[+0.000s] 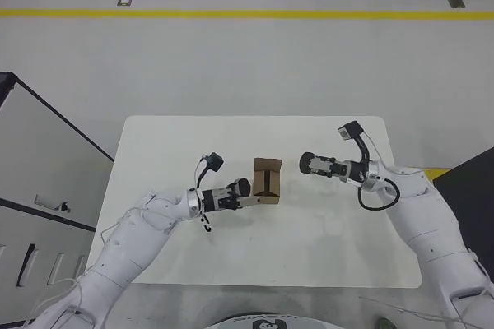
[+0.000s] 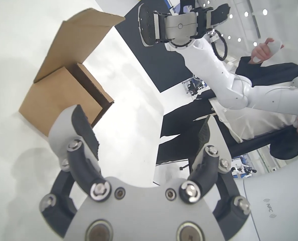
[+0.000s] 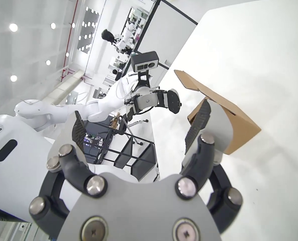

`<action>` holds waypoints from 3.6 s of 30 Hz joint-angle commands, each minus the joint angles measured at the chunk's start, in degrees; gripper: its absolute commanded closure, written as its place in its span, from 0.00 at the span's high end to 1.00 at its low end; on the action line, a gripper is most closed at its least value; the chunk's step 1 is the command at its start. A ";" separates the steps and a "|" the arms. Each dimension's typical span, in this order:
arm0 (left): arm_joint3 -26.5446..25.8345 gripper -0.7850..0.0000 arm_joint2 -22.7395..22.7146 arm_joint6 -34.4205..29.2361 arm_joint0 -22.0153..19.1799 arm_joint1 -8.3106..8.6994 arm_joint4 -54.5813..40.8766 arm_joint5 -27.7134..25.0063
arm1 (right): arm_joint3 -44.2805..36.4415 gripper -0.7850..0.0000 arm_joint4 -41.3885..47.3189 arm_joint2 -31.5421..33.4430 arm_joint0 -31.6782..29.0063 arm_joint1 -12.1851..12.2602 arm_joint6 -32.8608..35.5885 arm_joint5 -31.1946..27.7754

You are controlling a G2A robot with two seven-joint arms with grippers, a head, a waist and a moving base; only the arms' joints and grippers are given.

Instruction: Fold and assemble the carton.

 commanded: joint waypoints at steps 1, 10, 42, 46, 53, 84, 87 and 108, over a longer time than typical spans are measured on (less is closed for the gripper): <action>-1.12 0.15 -0.58 1.19 0.44 0.12 0.34 -0.27 | 0.41 1.00 3.30 0.24 0.30 -0.09 0.23 0.23; -1.56 0.00 -0.88 2.63 1.27 0.24 3.01 1.76 | -0.17 1.00 2.62 0.30 -0.09 -0.12 -1.38 0.73; 15.79 0.00 11.02 8.97 -4.48 -5.08 0.14 3.90 | 25.49 1.00 6.29 -16.99 18.15 -9.54 -0.60 -0.59; 16.52 0.00 10.22 10.28 -4.48 -5.07 0.15 3.51 | 27.28 1.00 6.56 -18.17 19.01 -10.40 -0.13 -0.13; 16.87 0.00 8.47 12.88 -4.29 -4.89 0.87 3.72 | 26.77 1.00 6.48 -18.98 18.67 -10.41 1.59 1.58; 20.29 0.00 5.80 17.22 -4.95 -5.86 -1.85 3.55 | 22.98 1.00 3.56 -17.43 16.55 -7.93 2.68 2.67; 19.52 0.00 5.69 17.64 -4.53 -5.90 -1.10 5.74 | 21.59 1.00 2.75 -17.34 15.76 -7.87 1.00 3.86; 18.17 0.00 5.10 14.60 -3.98 -6.25 -2.65 10.09 | 18.89 1.00 -2.81 -16.09 15.42 -7.01 -1.50 6.12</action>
